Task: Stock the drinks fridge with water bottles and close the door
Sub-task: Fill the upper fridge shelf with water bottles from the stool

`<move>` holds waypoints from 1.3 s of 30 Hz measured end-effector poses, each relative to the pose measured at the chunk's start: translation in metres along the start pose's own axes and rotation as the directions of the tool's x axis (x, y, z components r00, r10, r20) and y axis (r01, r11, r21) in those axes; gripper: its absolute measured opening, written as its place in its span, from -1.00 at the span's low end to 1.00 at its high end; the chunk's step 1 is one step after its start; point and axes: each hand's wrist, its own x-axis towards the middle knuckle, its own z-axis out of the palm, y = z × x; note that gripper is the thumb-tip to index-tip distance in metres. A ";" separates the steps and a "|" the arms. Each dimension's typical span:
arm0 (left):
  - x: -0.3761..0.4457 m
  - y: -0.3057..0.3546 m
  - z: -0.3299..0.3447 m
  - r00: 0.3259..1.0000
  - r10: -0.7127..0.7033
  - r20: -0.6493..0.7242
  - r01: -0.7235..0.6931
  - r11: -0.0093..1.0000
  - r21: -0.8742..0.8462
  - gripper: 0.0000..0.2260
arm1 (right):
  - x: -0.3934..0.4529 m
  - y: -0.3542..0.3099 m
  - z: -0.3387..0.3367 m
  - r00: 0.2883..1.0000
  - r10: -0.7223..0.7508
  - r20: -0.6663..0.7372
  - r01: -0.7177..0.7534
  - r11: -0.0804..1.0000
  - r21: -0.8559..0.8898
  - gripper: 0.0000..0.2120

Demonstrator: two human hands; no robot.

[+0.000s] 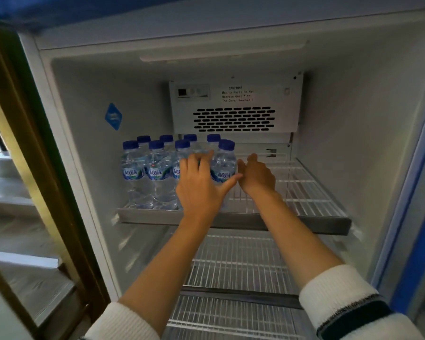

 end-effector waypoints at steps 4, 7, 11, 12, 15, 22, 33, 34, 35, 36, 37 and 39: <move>0.000 -0.005 0.006 1.000 -0.004 -0.014 0.006 0.995 0.102 -0.32 | -0.003 -0.002 -0.001 1.000 -0.019 0.002 0.019 1.000 0.017 -0.56; -0.002 -0.010 0.006 0.999 -0.027 -0.045 0.035 0.983 0.178 -0.30 | -0.004 -0.002 -0.003 1.000 -0.020 -0.011 0.020 0.999 0.029 -0.57; -0.014 -0.016 0.007 0.997 -0.067 -0.043 0.075 0.968 0.239 -0.29 | -0.006 -0.002 -0.005 0.997 -0.077 -0.027 0.079 0.994 0.073 -0.62; -0.018 -0.018 0.007 0.998 -0.061 -0.030 0.067 0.968 0.242 -0.28 | -0.007 -0.003 -0.006 0.996 -0.084 -0.021 0.086 0.991 0.105 -0.64; -0.029 -0.029 0.000 0.998 -0.068 -0.003 0.068 0.987 0.144 -0.32 | -0.015 -0.002 -0.011 0.994 -0.109 0.004 0.106 0.971 0.213 -0.66; -0.083 -0.084 -0.027 0.968 0.026 0.248 -0.040 0.998 0.050 -0.34 | -0.078 0.001 -0.010 0.939 -0.288 0.187 0.213 0.916 0.340 -0.38; -0.099 -0.115 -0.070 0.813 0.171 0.557 -0.243 0.968 0.058 -0.28 | -0.096 -0.015 -0.004 0.973 -0.225 0.058 0.219 0.970 0.104 -0.24; -0.102 -0.117 -0.075 0.805 0.169 0.568 -0.227 0.973 0.033 -0.28 | -0.099 -0.017 -0.003 0.976 -0.214 0.028 0.211 0.972 0.100 -0.23; -0.108 -0.121 -0.083 0.802 0.159 0.576 -0.205 0.979 0.015 -0.28 | -0.105 -0.019 0.001 0.976 -0.216 -0.031 0.218 0.971 0.097 -0.21; -0.115 -0.127 -0.091 0.798 0.143 0.585 -0.179 0.984 0.004 -0.29 | -0.114 -0.022 0.008 0.966 -0.230 -0.118 0.241 0.966 0.089 -0.20; -0.125 -0.136 -0.101 0.793 0.118 0.598 -0.149 0.989 0.003 -0.30 | -0.125 -0.026 0.017 0.942 -0.257 -0.216 0.279 0.958 0.074 -0.20; -0.147 -0.157 -0.122 0.772 0.058 0.632 -0.092 0.996 0.020 -0.31 | -0.153 -0.039 0.040 0.870 -0.326 -0.370 0.363 0.931 0.031 -0.27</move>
